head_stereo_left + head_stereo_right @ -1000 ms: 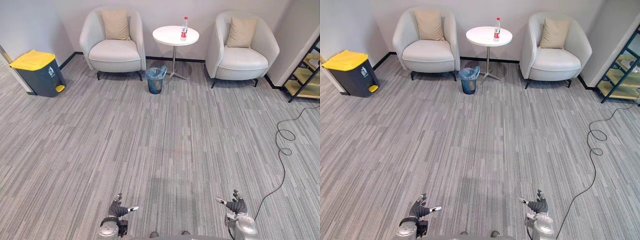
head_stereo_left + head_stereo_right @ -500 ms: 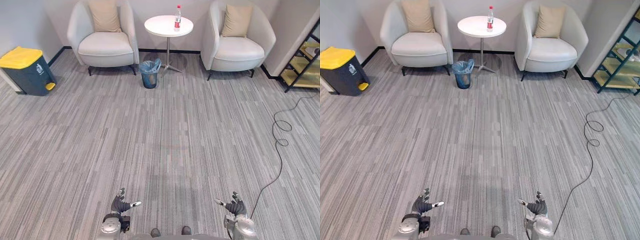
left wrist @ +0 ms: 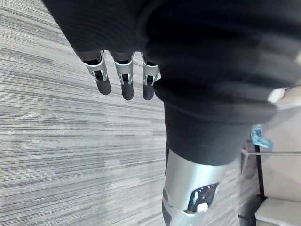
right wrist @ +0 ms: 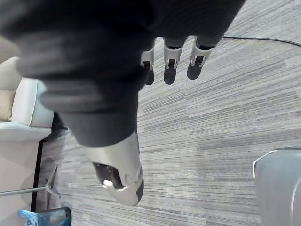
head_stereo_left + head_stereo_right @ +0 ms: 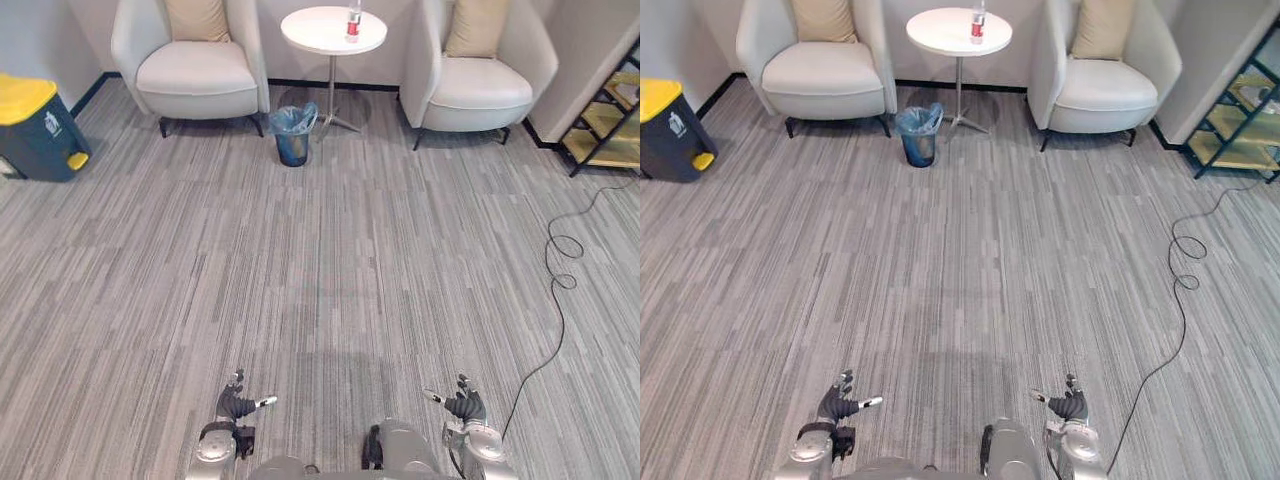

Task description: Gather rubbish on tea table into small bin, then transfer packed bag to large trash can.

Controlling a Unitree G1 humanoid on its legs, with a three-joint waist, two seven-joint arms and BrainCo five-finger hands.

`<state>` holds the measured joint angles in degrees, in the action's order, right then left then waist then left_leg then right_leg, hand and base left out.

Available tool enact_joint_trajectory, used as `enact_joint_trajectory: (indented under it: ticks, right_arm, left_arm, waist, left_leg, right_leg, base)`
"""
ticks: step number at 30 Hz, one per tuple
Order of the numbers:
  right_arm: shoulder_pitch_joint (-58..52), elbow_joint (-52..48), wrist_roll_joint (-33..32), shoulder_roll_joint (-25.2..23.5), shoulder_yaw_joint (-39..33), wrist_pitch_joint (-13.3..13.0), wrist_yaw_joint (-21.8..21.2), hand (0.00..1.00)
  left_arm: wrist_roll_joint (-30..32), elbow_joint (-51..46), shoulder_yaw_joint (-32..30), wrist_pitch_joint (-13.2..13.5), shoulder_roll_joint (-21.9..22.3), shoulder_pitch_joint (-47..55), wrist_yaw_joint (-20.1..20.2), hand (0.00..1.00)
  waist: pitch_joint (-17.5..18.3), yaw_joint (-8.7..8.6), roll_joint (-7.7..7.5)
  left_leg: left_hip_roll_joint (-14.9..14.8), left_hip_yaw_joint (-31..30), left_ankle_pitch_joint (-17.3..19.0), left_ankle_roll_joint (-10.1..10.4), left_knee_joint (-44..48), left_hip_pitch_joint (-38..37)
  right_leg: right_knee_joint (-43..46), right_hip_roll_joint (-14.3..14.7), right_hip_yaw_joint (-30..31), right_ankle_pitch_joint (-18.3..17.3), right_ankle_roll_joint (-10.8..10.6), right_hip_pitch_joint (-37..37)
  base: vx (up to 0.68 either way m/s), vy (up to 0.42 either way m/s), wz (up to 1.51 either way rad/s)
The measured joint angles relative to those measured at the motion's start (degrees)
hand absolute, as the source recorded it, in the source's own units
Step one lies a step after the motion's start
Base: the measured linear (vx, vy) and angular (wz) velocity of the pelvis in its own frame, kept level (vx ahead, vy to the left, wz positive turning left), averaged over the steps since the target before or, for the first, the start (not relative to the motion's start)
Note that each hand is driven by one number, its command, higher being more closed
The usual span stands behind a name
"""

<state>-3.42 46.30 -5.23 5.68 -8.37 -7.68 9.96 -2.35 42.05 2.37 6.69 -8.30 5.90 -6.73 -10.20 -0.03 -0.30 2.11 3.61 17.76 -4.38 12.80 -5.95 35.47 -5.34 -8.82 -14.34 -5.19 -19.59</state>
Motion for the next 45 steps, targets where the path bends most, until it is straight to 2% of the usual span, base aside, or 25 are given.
enact_joint_trajectory:
  ticks: [1,2,4,5,7,9,10,12,15,16,19,20,21,22,24,27,30,32,33,37,39,40,41,43,45]
  right_arm:
    - [0.8,0.0,0.0,0.6,0.0,0.0,0.0,0.00]
    - [1.0,0.0,0.0,0.7,0.0,0.0,0.1,0.00]
    - [0.5,0.0,0.0,0.8,0.0,0.1,0.1,0.00]
    - [0.7,0.0,0.0,1.4,-0.1,0.3,0.1,0.00]
    - [1.6,-0.1,0.1,1.3,0.0,0.3,0.1,0.00]
    - [1.9,-0.5,0.1,1.5,0.5,0.2,0.1,0.00]
    - [1.7,-0.6,-0.2,1.4,1.3,0.1,0.2,0.00]
    - [1.3,-0.7,-1.2,1.3,2.1,-0.5,0.2,0.00]
    - [2.0,-2.3,-2.2,1.4,1.8,-1.0,1.2,0.00]
    - [2.3,-2.4,-2.9,1.2,0.7,-1.0,1.3,0.00]
    - [1.6,-2.2,-3.3,1.0,-1.1,-0.9,1.8,0.00]
    - [1.3,-2.1,-3.7,1.9,-1.3,-0.9,2.4,0.00]
    - [1.3,-2.0,-3.7,1.9,-1.4,-0.9,2.4,0.00]
    - [2.0,-0.8,-3.8,1.6,-1.1,-0.8,2.5,0.00]
    - [2.6,-0.2,-3.7,1.5,0.0,-0.8,2.4,0.00]
    - [3.5,1.0,-3.6,1.4,0.0,-0.7,2.3,0.00]
    - [3.8,2.1,-3.1,0.7,0.3,-0.7,2.1,0.00]
    - [2.7,2.5,-3.0,0.0,0.4,-0.4,1.6,0.00]
    - [2.2,2.5,-3.0,-0.1,0.5,-0.4,1.1,0.00]
    - [2.5,2.5,-3.0,0.0,0.4,-0.4,1.1,0.00]
    - [2.4,2.5,-3.0,0.1,0.5,-0.3,1.1,0.00]
    - [1.9,2.5,-3.0,0.1,0.5,-0.3,1.1,0.00]
    - [0.7,2.5,-3.0,0.5,0.5,-0.3,1.1,0.00]
    - [1.6,2.8,-3.0,1.6,0.3,-0.1,1.2,0.00]
    - [2.0,2.6,-3.0,1.5,0.2,-0.2,1.1,0.00]
  left_arm:
    - [-0.4,0.0,0.1,0.0,0.2,-0.6,-0.1,0.00]
    - [-0.5,0.0,0.4,0.1,-0.1,-0.8,-0.7,0.00]
    - [-0.4,0.1,0.5,0.2,-0.4,-0.9,-1.0,0.00]
    - [-0.4,0.6,0.5,0.2,0.5,-1.4,-1.2,0.00]
    - [-0.4,0.8,0.6,0.2,0.9,-1.9,-1.1,0.00]
    - [-0.4,0.7,0.4,0.2,2.1,-2.8,-1.1,0.00]
    - [-0.4,0.7,0.4,0.2,2.5,-2.5,-1.0,0.00]
    - [-0.4,0.7,0.4,0.2,3.0,-2.5,-1.0,0.00]
    - [-0.4,0.0,0.4,0.3,3.5,-3.0,-1.0,0.00]
    - [-0.4,0.1,0.4,0.2,3.7,-3.8,-1.1,0.00]
    - [-0.4,0.1,0.7,0.2,4.1,-3.4,-1.1,0.00]
    - [-0.4,0.2,1.1,0.2,4.6,-3.5,-1.1,0.00]
    - [-0.4,0.3,1.1,0.2,4.7,-3.5,-1.1,0.00]
    - [-0.4,0.5,1.0,0.2,4.6,-3.5,-1.3,0.00]
    - [-0.4,0.7,0.6,0.1,3.7,-4.2,-1.8,0.00]
    - [-0.4,1.3,0.0,0.1,4.0,-3.6,-2.1,0.00]
    - [-0.5,1.6,0.0,-0.2,3.4,-1.7,-2.1,0.00]
    - [-0.5,1.7,0.6,-0.2,2.6,-1.2,-2.2,0.00]
    - [-0.5,1.7,1.1,-0.2,2.3,-1.1,-2.2,0.00]
    - [-0.5,2.0,1.0,-0.2,2.2,-2.6,-2.2,0.00]
    - [-0.6,2.4,1.0,-0.1,2.2,-3.5,-2.2,0.00]
    - [-0.5,3.2,1.0,-0.1,1.5,-3.4,-2.2,0.00]
    - [-0.5,3.8,1.0,-0.1,1.5,-3.5,-2.3,0.00]
    - [-0.5,4.8,0.9,-0.1,2.9,-3.7,-2.2,0.00]
    - [-0.5,4.8,0.8,0.0,3.6,-4.4,-2.2,0.00]
  waist:
    - [-0.6,-0.32,0.82]
    - [-0.6,-0.60,0.97]
    - [-0.1,-1.06,-0.56]
    - [0.0,-1.13,1.24]
    - [0.0,-1.64,1.80]
    - [-0.7,-1.76,3.02]
    - [-0.9,-1.44,3.18]
    - [-1.3,-0.70,2.67]
    - [-1.7,0.26,2.46]
    - [-2.6,0.92,2.48]
    - [-3.2,0.88,1.80]
    - [-3.3,0.93,4.33]
    - [-3.4,0.95,4.87]
    - [-3.1,1.47,4.03]
    - [-3.1,2.21,2.33]
    - [-3.0,3.83,2.00]
    - [-2.9,2.91,0.85]
    - [-2.9,2.19,0.34]
    - [-2.8,2.03,0.22]
    - [-2.8,0.31,0.89]
    - [-3.0,-0.49,1.32]
    - [-2.6,-0.90,0.39]
    - [-2.0,-0.97,-0.35]
    - [-1.3,-1.09,1.84]
    - [-1.1,-1.34,2.49]
  left_leg:
    - [-1.5,-0.5,0.3,1.3,-1.1,-1.6]
    - [-2.1,-0.9,0.1,3.0,-2.3,-3.1]
    - [-2.0,-1.9,1.5,5.1,-2.8,-5.2]
    - [-4.1,-2.0,1.6,6.0,-1.7,-5.6]
    - [-5.4,-1.9,0.2,8.4,4.7,-2.1]
    - [-8.0,-2.0,-4.3,11.0,23.9,4.8]
    - [-10.4,-1.4,-4.6,10.6,35.4,8.5]
    - [-13.0,0.6,-3.7,9.1,45.4,12.5]
    - [-13.9,1.9,-2.7,7.6,44.6,21.2]
    - [-13.3,2.1,-2.3,7.0,39.3,23.7]
    - [-9.1,2.3,-5.9,9.3,15.5,24.2]
    - [-9.1,1.6,-12.8,8.9,3.4,23.6]
    - [-9.1,1.3,-15.2,8.7,2.9,23.4]
    - [-7.4,2.4,-19.6,5.9,1.0,21.7]
    - [-4.9,3.1,-15.8,4.1,5.0,23.7]
    - [-4.1,5.9,-8.9,2.5,10.9,23.3]
    - [-1.6,7.5,-6.2,1.2,7.4,16.1]
    - [-1.1,7.4,-4.8,0.4,5.6,11.2]
    - [-1.3,7.3,-4.7,0.1,3.9,7.4]
    - [-4.1,6.6,-4.2,0.6,0.9,2.4]
    - [-6.2,5.5,-3.6,2.5,-0.6,-0.6]
    - [-6.4,4.6,-2.9,4.9,-1.3,-2.6]
    - [-6.4,3.5,-1.3,7.4,-1.4,-4.5]
    - [-9.5,1.6,-1.5,8.9,1.1,-4.6]
    - [-11.6,-0.3,-2.9,11.2,9.6,-1.2]
  right_leg:
    - [-4.7,1.4,-1.0,1.3,1.0,-1.0]
    - [-11.2,2.4,-1.4,5.7,2.3,-0.9]
    - [-13.7,2.1,-1.5,14.0,6.4,-0.9]
    - [-11.6,3.1,-2.6,12.6,8.1,-1.1]
    - [-12.8,4.0,-3.7,10.5,9.3,0.0]
    - [-18.9,6.7,-4.1,10.2,10.0,6.7]
    - [-22.3,8.0,-4.0,10.0,10.5,12.1]
    - [-25.9,8.8,-3.3,9.6,11.0,18.9]
    - [-30.5,8.4,-1.4,9.6,11.0,23.7]
    - [-31.4,7.8,-0.7,9.4,10.7,25.3]
    - [-31.9,5.2,-0.6,7.3,7.9,27.8]
    - [-31.7,5.8,-0.3,5.4,6.2,29.1]
    - [-31.6,5.9,-0.2,5.1,5.9,29.4]
    - [-31.5,4.5,1.5,3.4,4.2,30.1]
    - [-31.2,1.7,2.0,1.8,2.5,29.7]
    - [-21.7,-1.1,6.4,-1.4,-0.1,27.0]
    - [7.3,-4.1,9.8,0.3,-9.2,15.6]
    - [16.5,-4.8,7.9,-0.7,-7.0,10.8]
    - [16.4,-4.8,4.6,-2.7,-3.2,7.9]
    - [1.4,-1.6,-0.6,-3.0,1.2,0.7]
    - [-10.6,0.6,-0.6,2.7,2.5,-0.5]
    - [-19.7,1.2,-0.1,9.8,2.6,0.3]
    - [-20.3,1.0,1.1,20.8,7.3,0.4]
    - [-15.3,3.0,-0.5,15.8,8.1,-0.2]
    - [-14.3,4.5,-1.8,12.6,9.6,1.4]
  base:
    - [0.45,-0.102,0.24]
    - [0.48,-0.123,0.26]
    - [0.41,-0.144,0.28]
    - [0.46,-0.213,0.21]
    - [0.49,-0.251,0.07]
    - [0.50,-0.236,0.03]
    - [0.36,-0.123,-0.01]
    - [0.40,-0.132,-0.16]
    - [0.32,-0.040,-0.29]
    - [0.26,0.094,-0.19]
    - [0.28,0.154,-0.02]
    - [0.30,0.223,-0.04]
    - [0.38,0.286,-0.20]
    - [0.33,0.212,-0.12]
    - [0.32,0.179,-0.05]
    - [0.36,0.204,-0.39]
    - [0.37,0.166,-0.16]
    - [0.43,0.072,0.09]
    - [0.44,0.007,0.03]
    - [0.47,-0.089,0.17]
    - [0.47,-0.189,0.27]
    - [0.52,-0.248,0.36]
    - [0.53,-0.264,0.22]
    - [0.49,-0.277,0.12]
    - [0.49,-0.306,0.20]
